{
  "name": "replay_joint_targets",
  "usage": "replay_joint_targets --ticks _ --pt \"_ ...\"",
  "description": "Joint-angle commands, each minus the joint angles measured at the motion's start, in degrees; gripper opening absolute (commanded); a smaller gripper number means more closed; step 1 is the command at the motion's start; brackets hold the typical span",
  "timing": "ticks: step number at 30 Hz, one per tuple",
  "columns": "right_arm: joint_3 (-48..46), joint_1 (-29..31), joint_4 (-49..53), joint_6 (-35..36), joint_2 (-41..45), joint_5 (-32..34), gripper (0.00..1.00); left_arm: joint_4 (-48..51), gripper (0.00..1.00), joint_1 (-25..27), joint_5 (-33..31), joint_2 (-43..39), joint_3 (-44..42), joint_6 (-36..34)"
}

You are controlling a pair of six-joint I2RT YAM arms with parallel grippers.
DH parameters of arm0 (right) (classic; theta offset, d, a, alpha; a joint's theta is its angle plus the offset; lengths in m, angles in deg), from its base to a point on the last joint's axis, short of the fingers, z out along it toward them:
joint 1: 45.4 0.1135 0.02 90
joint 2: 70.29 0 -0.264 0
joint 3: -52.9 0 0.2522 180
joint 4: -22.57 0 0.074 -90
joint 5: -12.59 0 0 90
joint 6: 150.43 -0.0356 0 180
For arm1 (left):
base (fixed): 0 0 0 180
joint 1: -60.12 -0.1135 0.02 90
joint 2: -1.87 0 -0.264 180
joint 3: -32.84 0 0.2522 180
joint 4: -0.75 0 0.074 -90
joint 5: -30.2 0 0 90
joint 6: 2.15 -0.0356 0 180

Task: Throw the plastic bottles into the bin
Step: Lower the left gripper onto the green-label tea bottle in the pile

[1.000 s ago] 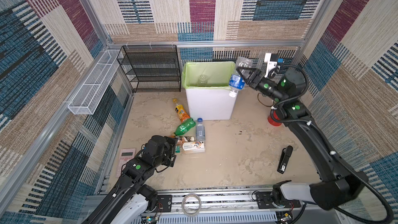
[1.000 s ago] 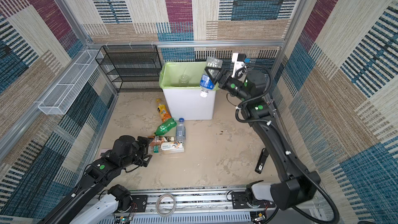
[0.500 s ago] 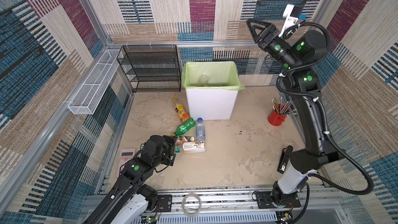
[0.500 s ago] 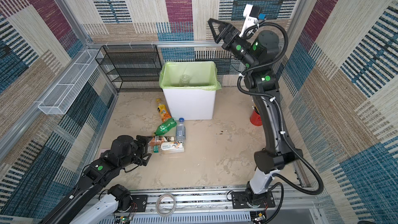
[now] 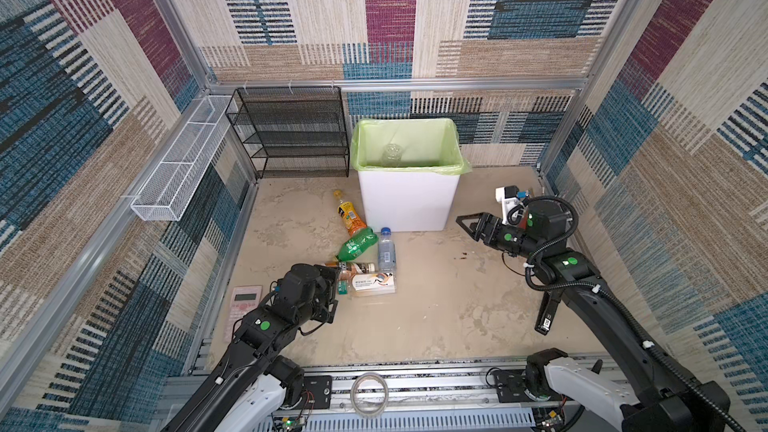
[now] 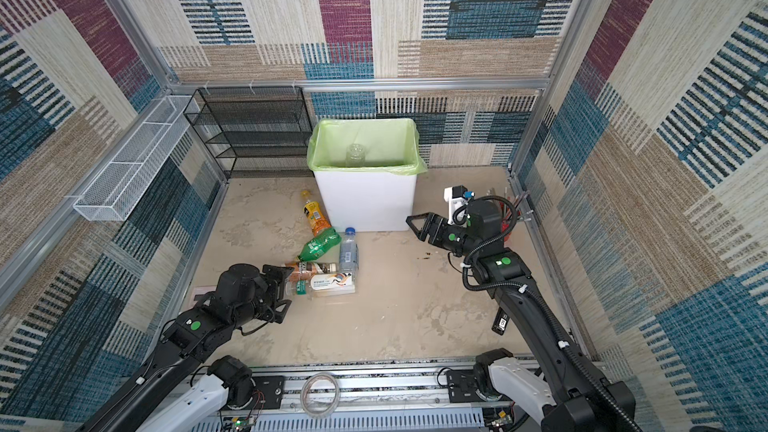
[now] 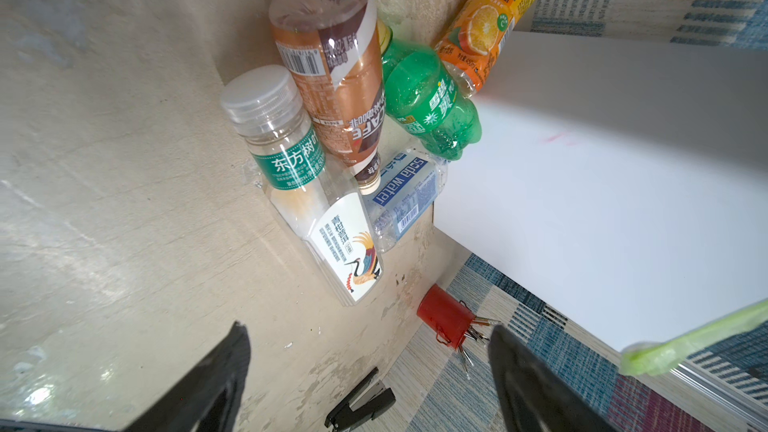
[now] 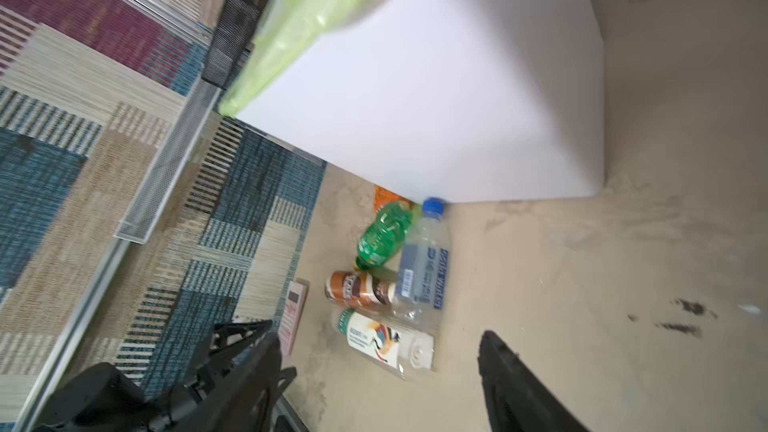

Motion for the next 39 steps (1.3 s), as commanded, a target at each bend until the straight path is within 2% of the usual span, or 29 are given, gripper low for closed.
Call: replay_joint_targets --ticks 1,3,7,12,16,25,39 --pt "-5.25 0.06 2.97 4.05 0.64 -0.35 0.76 1.71 0.90 -0.06 -0.66 1.72 0.91 1.25" --pt "-8.05 0.06 3.35 4.95 0.02 -0.44 0.76 2.35 0.90 -0.06 -0.82 3.16 1.82 1.60" --pt "-10.90 0.14 2.22 5.79 -1.63 -0.60 0.76 4.40 0.99 -0.06 -0.75 6.45 4.30 1.39" --pt "-11.25 0.06 1.10 6.62 -3.57 -0.42 0.76 8.35 0.98 -0.06 1.29 11.77 8.33 -0.31" --pt "-11.66 0.06 0.11 6.57 -4.52 -0.49 0.77 7.59 0.99 -0.06 2.55 14.62 9.75 -1.25" --pt "-11.67 0.09 -1.49 7.05 -8.22 -1.44 0.77 2.86 0.88 0.42 4.28 18.29 8.96 1.29" --pt "-11.45 0.06 -2.52 7.04 -10.09 -2.14 0.77 -2.85 0.87 10.32 -0.18 28.43 8.92 12.42"
